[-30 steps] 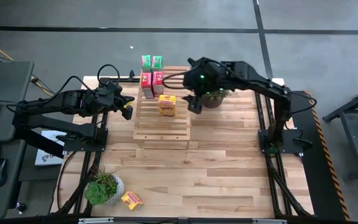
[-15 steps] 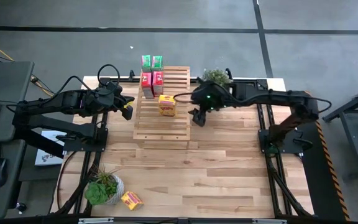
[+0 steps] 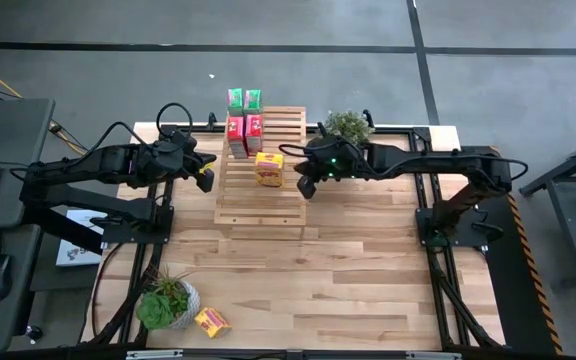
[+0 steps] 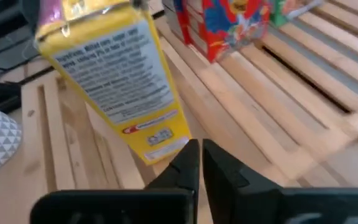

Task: Stack cereal on shelf
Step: Put the top yellow cereal box on the shelf

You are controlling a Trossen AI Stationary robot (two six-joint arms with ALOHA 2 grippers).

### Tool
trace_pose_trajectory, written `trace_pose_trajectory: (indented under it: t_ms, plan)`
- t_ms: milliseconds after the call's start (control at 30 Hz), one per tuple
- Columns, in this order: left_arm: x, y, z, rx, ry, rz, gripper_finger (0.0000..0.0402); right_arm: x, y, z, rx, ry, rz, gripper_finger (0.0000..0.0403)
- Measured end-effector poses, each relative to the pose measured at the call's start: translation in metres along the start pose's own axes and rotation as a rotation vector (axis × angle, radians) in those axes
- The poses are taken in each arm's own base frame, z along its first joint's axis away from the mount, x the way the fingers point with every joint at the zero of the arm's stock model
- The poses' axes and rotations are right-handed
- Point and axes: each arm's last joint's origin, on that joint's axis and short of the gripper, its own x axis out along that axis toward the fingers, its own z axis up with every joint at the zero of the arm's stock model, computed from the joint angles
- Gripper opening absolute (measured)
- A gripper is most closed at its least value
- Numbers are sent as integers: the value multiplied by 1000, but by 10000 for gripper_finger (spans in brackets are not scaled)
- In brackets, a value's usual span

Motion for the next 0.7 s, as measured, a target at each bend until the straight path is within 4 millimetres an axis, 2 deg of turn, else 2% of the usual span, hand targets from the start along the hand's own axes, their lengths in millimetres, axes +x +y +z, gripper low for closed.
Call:
trace_pose_trajectory:
  t_ms: [100, 200, 333, 700]
  plan:
    - [0, 0, 0, -1, -1, -1, 0, 9, 2, -2, 27, 5, 13, 18]
    - [0, 0, 0, -1, 0, 0, 0, 14, 3, -3, 46, 8, 41, 4]
    - [0, 0, 0, -1, 0, 0, 0, 19, 6, -5, 66, 6, 57, 5]
    - [0, 0, 0, 1, 0, 0, 0, 38, 16, -6, 106, -69, 85, 0]
